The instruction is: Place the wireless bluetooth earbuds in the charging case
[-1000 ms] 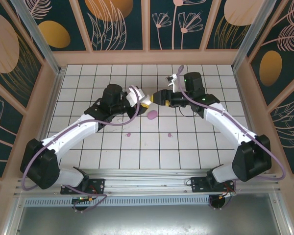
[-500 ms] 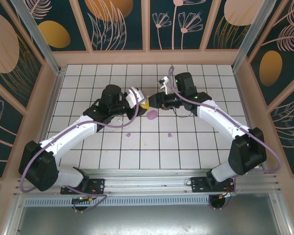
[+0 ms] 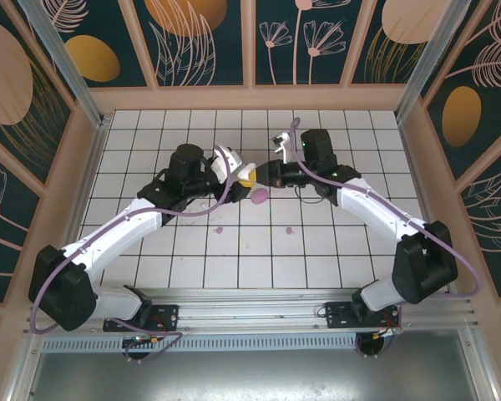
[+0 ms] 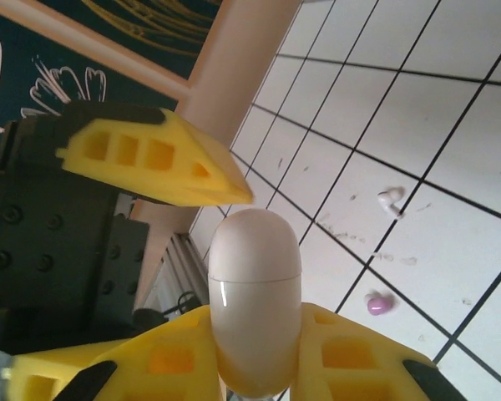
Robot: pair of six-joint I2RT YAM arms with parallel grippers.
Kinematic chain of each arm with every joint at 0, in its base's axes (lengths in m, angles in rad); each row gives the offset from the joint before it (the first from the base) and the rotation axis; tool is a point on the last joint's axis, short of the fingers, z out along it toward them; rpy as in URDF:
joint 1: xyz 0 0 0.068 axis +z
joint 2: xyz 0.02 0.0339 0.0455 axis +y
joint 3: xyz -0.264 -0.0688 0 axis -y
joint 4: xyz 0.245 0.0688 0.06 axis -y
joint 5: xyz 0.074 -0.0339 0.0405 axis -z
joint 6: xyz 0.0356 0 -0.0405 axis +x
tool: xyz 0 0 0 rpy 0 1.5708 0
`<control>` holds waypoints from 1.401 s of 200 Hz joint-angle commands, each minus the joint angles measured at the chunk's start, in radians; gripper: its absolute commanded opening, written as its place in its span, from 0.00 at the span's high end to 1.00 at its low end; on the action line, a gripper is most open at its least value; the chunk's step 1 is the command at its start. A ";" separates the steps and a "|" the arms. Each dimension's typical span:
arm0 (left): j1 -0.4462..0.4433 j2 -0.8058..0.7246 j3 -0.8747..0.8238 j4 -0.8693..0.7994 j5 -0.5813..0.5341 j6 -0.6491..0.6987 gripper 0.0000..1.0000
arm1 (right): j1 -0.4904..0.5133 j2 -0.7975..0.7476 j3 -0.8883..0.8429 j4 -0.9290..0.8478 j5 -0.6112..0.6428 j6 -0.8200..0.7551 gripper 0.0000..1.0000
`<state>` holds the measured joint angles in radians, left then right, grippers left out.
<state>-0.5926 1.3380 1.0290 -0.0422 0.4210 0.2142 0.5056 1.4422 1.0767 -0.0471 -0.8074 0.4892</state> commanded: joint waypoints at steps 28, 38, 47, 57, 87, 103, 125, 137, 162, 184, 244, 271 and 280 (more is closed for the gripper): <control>0.098 -0.046 0.057 0.086 0.177 -0.273 0.26 | -0.083 -0.200 -0.177 0.378 0.111 0.141 0.91; 0.127 -0.062 0.040 0.146 0.212 -0.341 0.26 | -0.100 -0.232 -0.218 0.456 0.114 0.173 0.91; 0.146 -0.069 0.024 0.209 0.249 -0.415 0.26 | -0.111 -0.257 -0.256 0.523 0.120 0.197 0.92; 0.155 -0.069 0.011 0.273 0.291 -0.488 0.27 | -0.117 -0.279 -0.284 0.580 0.130 0.210 0.92; 0.156 -0.023 -0.040 0.551 0.402 -0.772 0.35 | -0.107 -0.293 -0.312 0.716 0.087 0.229 0.91; 0.157 0.008 -0.095 0.774 0.444 -0.942 0.38 | -0.102 -0.296 -0.326 0.783 0.087 0.248 0.91; 0.156 0.028 -0.124 0.919 0.455 -1.041 0.38 | -0.095 -0.292 -0.333 0.857 0.078 0.274 0.91; 0.154 0.043 -0.121 0.918 0.471 -1.045 0.38 | -0.089 -0.286 -0.334 0.886 0.072 0.278 0.91; 0.147 0.072 -0.129 0.993 0.499 -1.108 0.38 | -0.069 -0.261 -0.319 0.901 0.050 0.275 0.91; 0.129 0.093 -0.127 1.054 0.502 -1.160 0.40 | -0.050 -0.241 -0.309 0.915 0.043 0.276 0.91; 0.079 0.129 -0.094 1.063 0.512 -1.162 0.44 | -0.024 -0.215 -0.284 0.931 0.027 0.284 0.91; 0.079 0.123 -0.093 1.081 0.512 -1.168 0.51 | -0.018 -0.213 -0.279 0.917 0.004 0.282 0.91; 0.079 0.121 -0.093 1.085 0.513 -1.171 0.53 | -0.014 -0.216 -0.283 0.914 -0.001 0.282 0.91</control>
<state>-0.5110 1.4673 0.9081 0.9646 0.9127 -0.9413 0.4786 1.2266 0.7597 0.8124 -0.7670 0.7658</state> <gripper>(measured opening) 0.486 0.187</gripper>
